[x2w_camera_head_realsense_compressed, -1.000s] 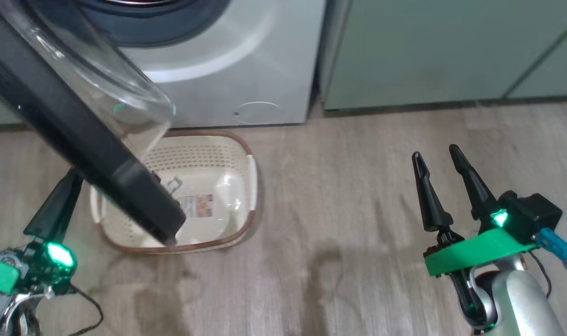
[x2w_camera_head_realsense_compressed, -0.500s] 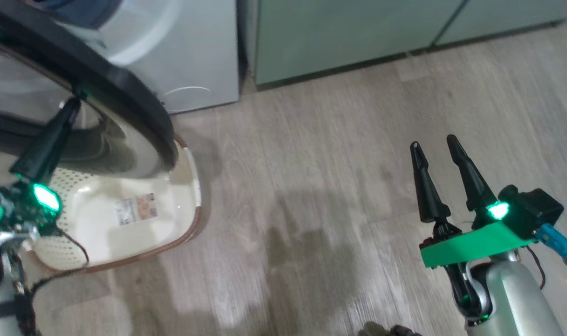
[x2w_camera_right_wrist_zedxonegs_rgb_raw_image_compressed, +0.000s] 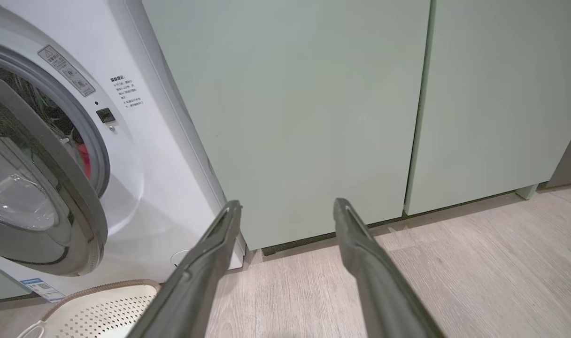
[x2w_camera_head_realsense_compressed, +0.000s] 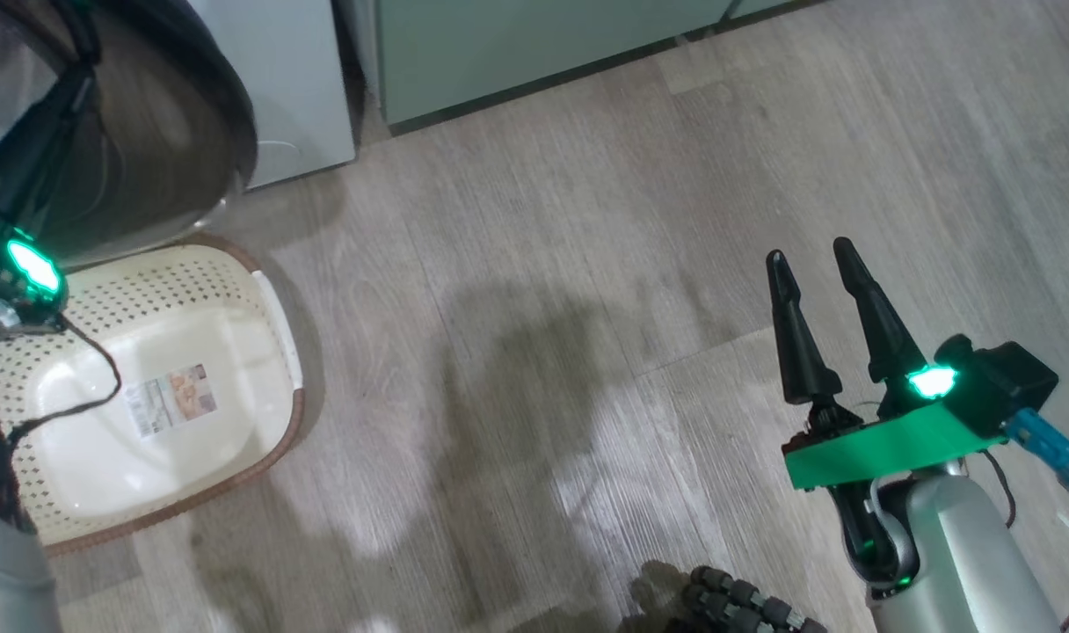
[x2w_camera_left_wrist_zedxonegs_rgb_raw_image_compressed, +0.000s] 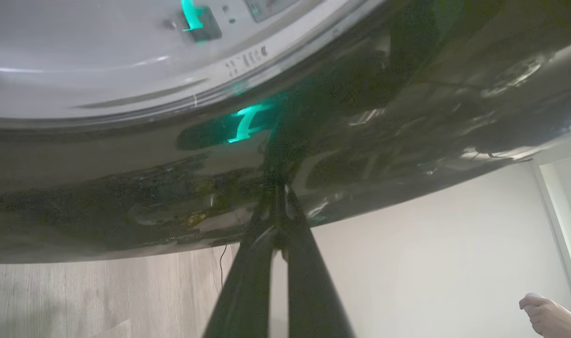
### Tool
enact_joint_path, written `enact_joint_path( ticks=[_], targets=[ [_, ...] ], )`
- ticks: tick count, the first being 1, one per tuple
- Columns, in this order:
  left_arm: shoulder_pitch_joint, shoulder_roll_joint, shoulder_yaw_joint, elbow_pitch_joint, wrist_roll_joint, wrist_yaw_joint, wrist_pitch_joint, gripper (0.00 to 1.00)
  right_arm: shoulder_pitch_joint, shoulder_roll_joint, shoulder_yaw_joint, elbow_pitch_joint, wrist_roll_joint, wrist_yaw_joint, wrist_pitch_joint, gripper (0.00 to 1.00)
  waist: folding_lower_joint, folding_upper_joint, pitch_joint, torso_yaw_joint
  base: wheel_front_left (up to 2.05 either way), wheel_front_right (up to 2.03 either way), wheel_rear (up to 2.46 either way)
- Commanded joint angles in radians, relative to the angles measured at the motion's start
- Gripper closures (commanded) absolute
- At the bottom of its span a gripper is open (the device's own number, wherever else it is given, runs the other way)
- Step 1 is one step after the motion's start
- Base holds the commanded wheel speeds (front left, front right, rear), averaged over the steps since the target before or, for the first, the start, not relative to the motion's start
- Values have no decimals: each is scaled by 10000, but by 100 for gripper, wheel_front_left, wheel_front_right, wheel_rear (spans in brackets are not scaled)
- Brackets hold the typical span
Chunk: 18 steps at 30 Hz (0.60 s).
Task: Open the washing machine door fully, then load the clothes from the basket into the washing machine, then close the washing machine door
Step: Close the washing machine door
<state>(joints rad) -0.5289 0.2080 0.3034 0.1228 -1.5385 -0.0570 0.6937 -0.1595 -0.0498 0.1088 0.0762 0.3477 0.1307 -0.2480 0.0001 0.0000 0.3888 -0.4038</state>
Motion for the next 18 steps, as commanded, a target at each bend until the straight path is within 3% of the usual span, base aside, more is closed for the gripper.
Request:
enact_joint_path(
  ticks=[1, 11, 15, 16, 17, 18],
  targets=[
    [-349, 472, 291, -217, 108, 23, -12, 100, -249, -4, 214, -229, 98, 0, -103, 0, -1, 0, 40, -72, 0, 0, 0],
    [-88, 109, 458, -86, -132, -390, -176, 100, -217, -4, 56, -98, 109, 0, -133, 0, -1, 0, -86, 263, 0, 0, 0],
    [777, -529, 714, -453, -331, -634, -515, 100, -220, -4, -31, -63, -29, 0, -135, 0, -1, 0, -264, 825, 0, 0, 0],
    [970, -670, 769, -526, -368, -659, -593, 86, -217, -4, -54, -42, -74, 0, -135, 0, -1, 0, -309, 955, 0, 0, 0],
    [1165, -796, 822, -596, -394, -679, -680, 51, -216, -4, -72, -16, -124, 0, -135, 0, -1, 0, -361, 1085, 0, 0, 0],
    [1362, -912, 850, -676, -432, -695, -737, 9, -214, -4, -90, 12, -180, 0, -136, 0, -1, 0, -414, 1223, 0, 0, 0]
  ],
)
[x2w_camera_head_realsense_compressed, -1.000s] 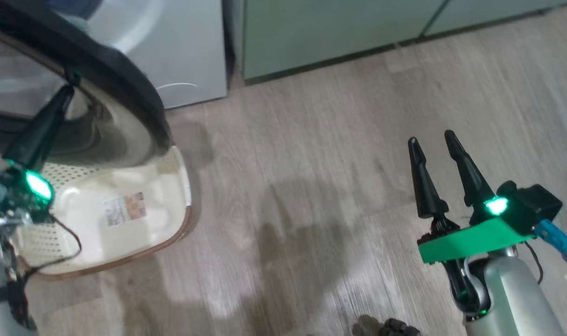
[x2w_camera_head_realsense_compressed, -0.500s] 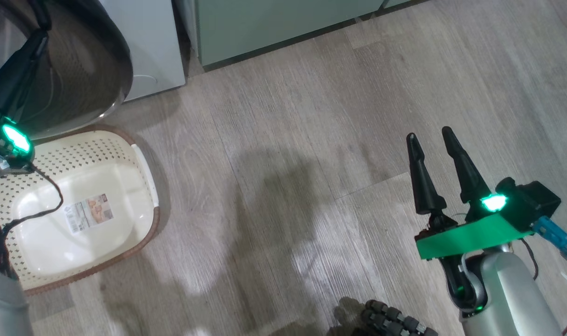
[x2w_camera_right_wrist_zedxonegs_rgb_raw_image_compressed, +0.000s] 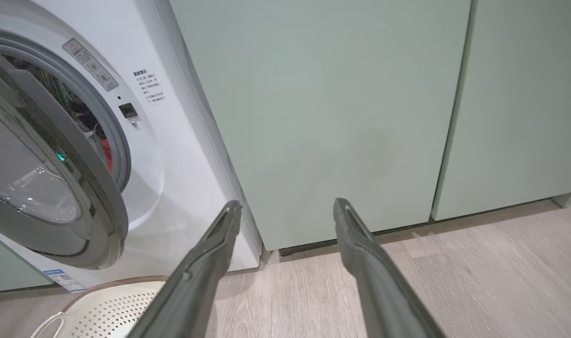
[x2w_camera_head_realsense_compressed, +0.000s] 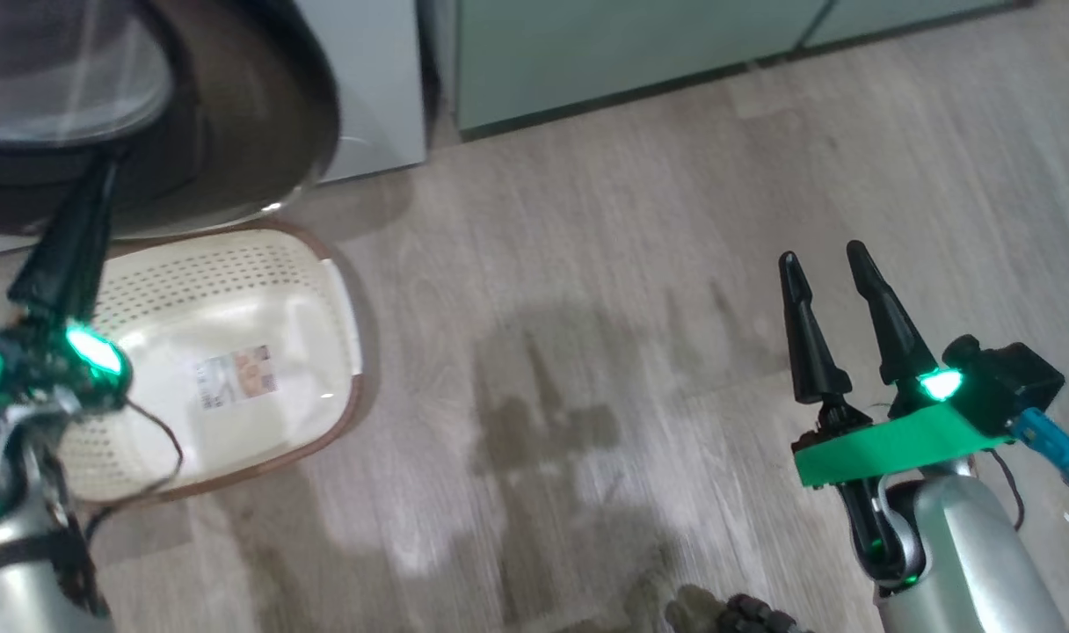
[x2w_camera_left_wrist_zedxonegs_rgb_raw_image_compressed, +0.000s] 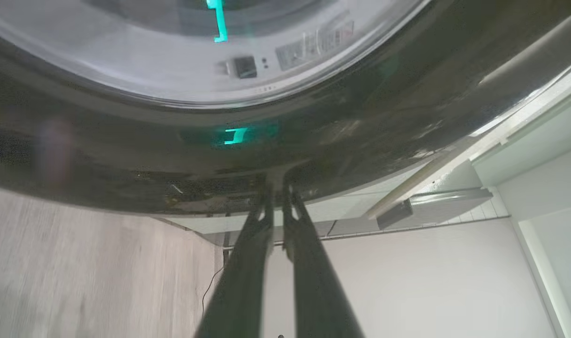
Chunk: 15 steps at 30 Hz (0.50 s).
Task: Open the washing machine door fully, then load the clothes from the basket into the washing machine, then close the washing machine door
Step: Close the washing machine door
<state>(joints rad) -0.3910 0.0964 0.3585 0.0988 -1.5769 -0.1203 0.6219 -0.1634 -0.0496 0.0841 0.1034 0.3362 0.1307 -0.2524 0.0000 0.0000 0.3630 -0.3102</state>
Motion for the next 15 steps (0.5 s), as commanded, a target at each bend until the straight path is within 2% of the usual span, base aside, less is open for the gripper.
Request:
enact_joint_path(
  ticks=[1, 9, 15],
  targets=[
    [176, 90, 346, -505, -80, -73, -124, 0, -174, -6, 137, -236, -108, 0, -92, 0, 0, 0, -208, 424, 0, 0, 0],
    [1536, -415, 338, -1072, -211, -100, -1496, 0, -140, -6, 38, -115, -459, 0, 81, 0, 0, 0, -707, 1303, 0, 0, 0],
    [2042, -456, -310, -1496, -258, -102, -3651, 0, 1, -6, -135, -205, -714, 0, 337, 0, 0, 0, -1130, 1823, 0, 0, 0]
  ],
)
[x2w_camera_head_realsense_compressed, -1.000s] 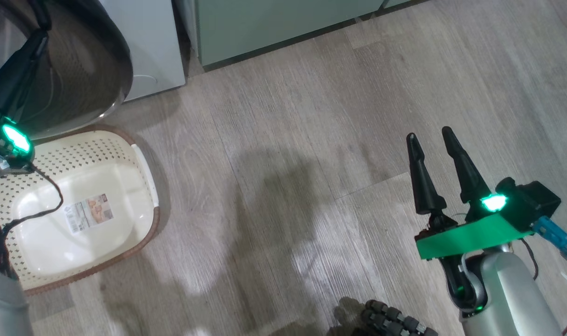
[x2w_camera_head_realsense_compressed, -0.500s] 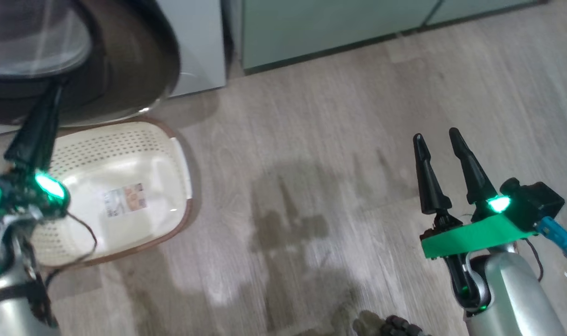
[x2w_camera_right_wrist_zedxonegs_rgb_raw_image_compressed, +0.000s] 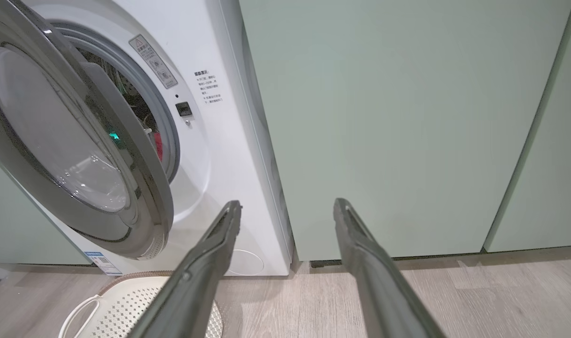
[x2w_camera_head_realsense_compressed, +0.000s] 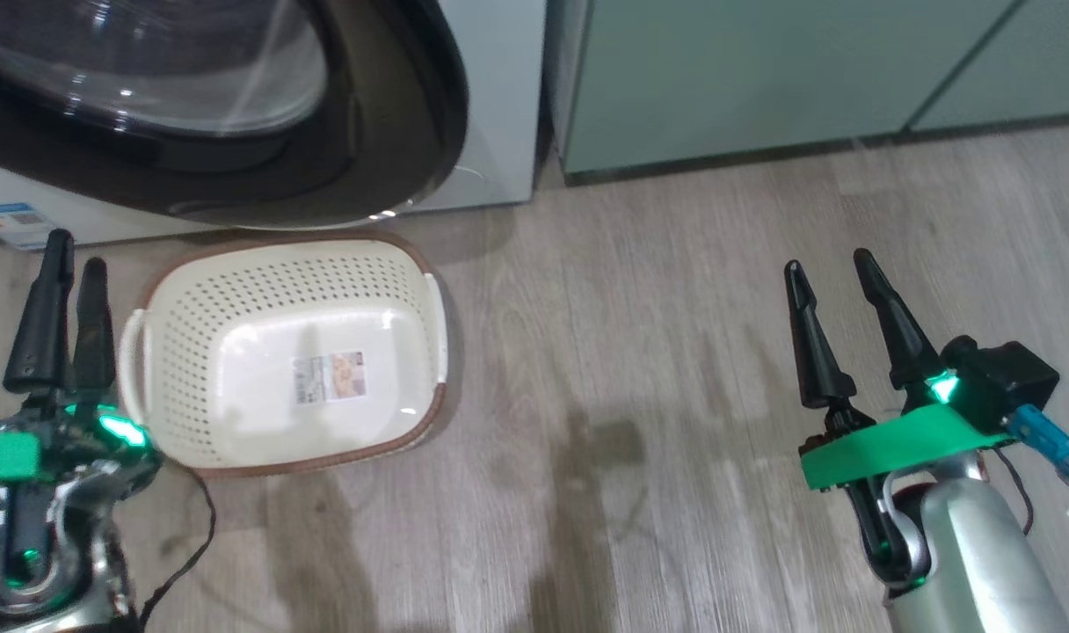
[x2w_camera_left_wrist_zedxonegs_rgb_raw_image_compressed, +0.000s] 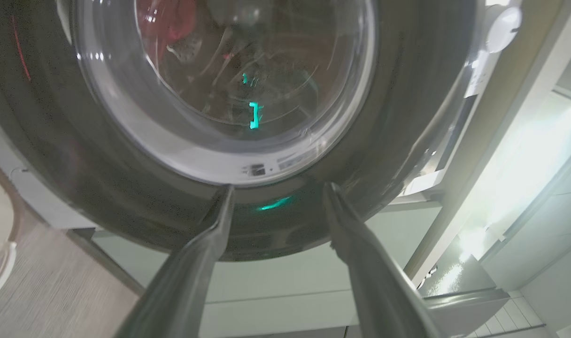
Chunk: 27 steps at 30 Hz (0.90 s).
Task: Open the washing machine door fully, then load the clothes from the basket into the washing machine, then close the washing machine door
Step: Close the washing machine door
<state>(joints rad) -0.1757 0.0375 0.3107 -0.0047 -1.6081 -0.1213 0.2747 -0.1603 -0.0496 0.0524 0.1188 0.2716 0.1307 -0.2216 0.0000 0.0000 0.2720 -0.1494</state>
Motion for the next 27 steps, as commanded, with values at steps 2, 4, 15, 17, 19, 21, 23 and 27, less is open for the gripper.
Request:
enact_joint_path(
  ticks=[2, 4, 15, 17, 19, 21, 23, 27],
  targets=[
    [-49, 131, -78, -712, 913, -92, -996, 0, -12, -6, 148, -436, -160, 0, 130, 0, 0, 0, -346, 337, 0, 0, 0],
    [-25, 165, -282, -969, 2027, -92, -1833, 0, -3, -6, 119, -517, -222, 0, 229, 0, 0, 0, -478, 426, 0, 0, 0],
    [496, 1312, -2201, -1989, 9698, 735, -4337, 0, 329, -6, -80, -899, -417, 0, 686, 0, 0, 0, -1131, 638, 0, 0, 0],
    [704, 1544, -2439, -2112, 10733, 1095, -4432, 0, 412, -6, -91, -988, -478, 0, 753, 0, 0, 0, -1232, 644, 0, 0, 0],
    [951, 1650, -2640, -2189, 11436, 1384, -4464, 0, 518, -6, -109, -1086, -547, 0, 826, 0, 0, 0, -1331, 661, 0, 0, 0],
    [1108, 1674, -2741, -2171, 11698, 1506, -4437, 0, 576, -6, -112, -1132, -591, 0, 867, 0, 0, 0, -1388, 666, 0, 0, 0],
    [1411, 1753, -2872, -2102, 12220, 1753, -4453, 0, 696, -6, -122, -1218, -680, 0, 961, 0, 0, 0, -1480, 686, 0, 0, 0],
    [2008, 1824, -3078, -1915, 12916, 2125, -4461, 0, 940, -6, -192, -1354, -785, 0, 1111, 0, 0, 0, -1685, 761, 0, 0, 0]
  ],
)
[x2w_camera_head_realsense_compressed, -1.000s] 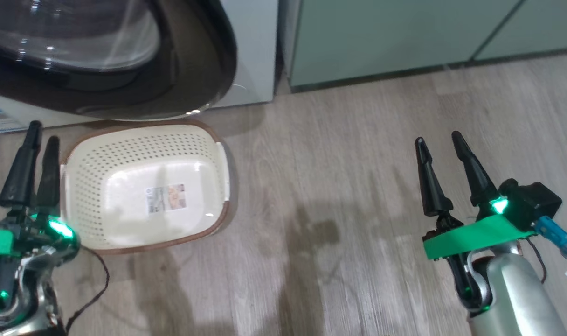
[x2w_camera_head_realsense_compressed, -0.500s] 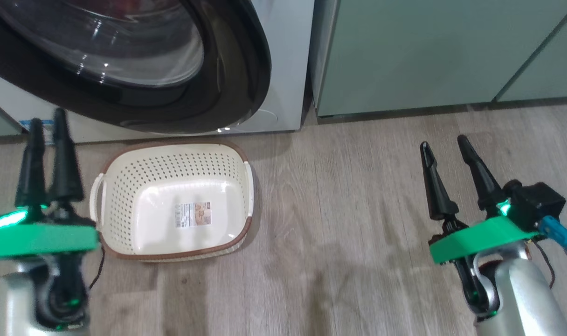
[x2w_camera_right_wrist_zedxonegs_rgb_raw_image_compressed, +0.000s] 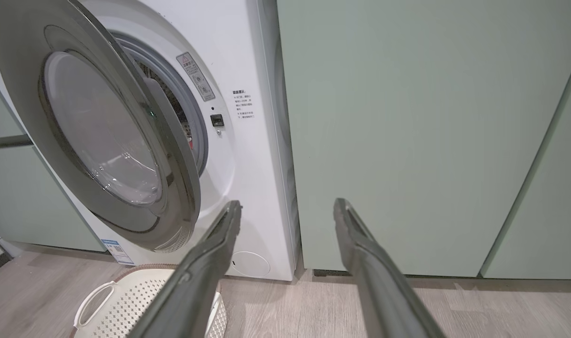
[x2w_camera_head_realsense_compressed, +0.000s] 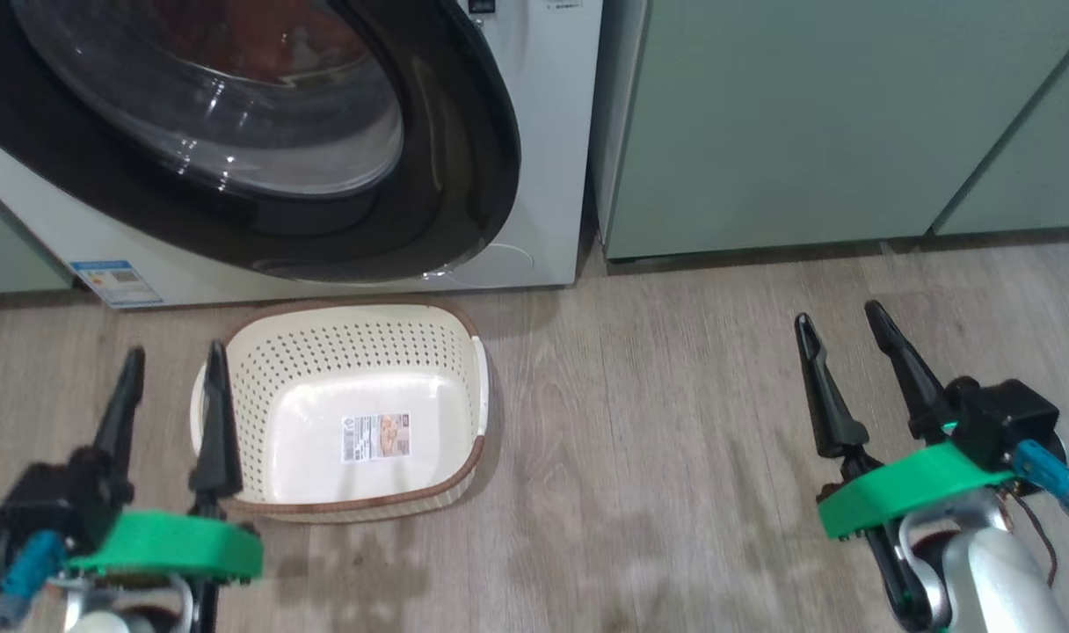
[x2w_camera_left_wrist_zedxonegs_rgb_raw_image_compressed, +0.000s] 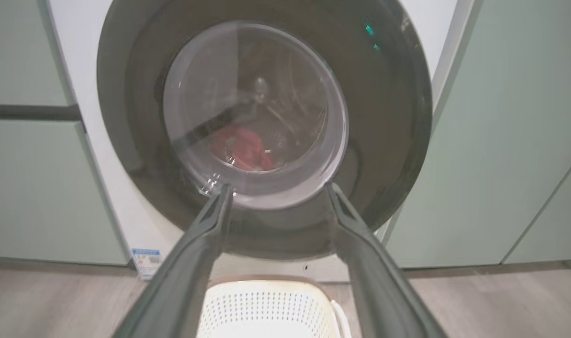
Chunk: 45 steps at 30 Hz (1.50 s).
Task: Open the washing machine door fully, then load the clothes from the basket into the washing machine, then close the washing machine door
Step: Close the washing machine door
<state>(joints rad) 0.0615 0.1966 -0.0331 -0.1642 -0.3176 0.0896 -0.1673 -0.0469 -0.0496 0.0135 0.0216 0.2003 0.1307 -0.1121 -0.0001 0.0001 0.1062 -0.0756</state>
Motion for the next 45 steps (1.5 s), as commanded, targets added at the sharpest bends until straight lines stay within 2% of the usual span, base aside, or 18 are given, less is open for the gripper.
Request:
enact_joint_path(
  ticks=[1, 13, 33, 34, 35, 36, 45],
  targets=[
    [-232, 250, 323, -264, 148, 89, -60, 0, -136, -6, 181, -411, -88, 0, 51, 0, 1, -1, -87, 39, 0, 0, 0],
    [371, 281, 65, 36, 513, 294, -191, 0, 488, -6, -67, -779, -151, 0, 442, 0, 1, -1, -614, 336, 0, 0, 0],
    [318, 261, -60, 37, 497, 507, -201, 0, 469, -6, -31, -890, -94, 0, 502, 0, 1, -1, -519, 321, 0, 0, 0],
    [310, 257, -69, 34, 495, 515, -204, 0, 465, -6, -35, -884, -75, 0, 509, 24, 1, -1, -508, 338, 0, 0, 0],
    [296, 256, -82, 29, 496, 519, -209, 0, 455, -6, -35, -880, -46, 0, 514, 83, 1, -1, -496, 360, 0, 0, 0],
    [280, 253, -99, 26, 493, 520, -211, 0, 440, -6, -29, -878, -26, 0, 508, 100, 1, -1, -482, 385, 0, 0, 0],
    [11, 217, -206, -48, 443, 506, -271, 0, -117, -6, 177, -729, -101, 0, 597, 100, 1, -1, -169, 845, 0, 0, 0]
  ],
)
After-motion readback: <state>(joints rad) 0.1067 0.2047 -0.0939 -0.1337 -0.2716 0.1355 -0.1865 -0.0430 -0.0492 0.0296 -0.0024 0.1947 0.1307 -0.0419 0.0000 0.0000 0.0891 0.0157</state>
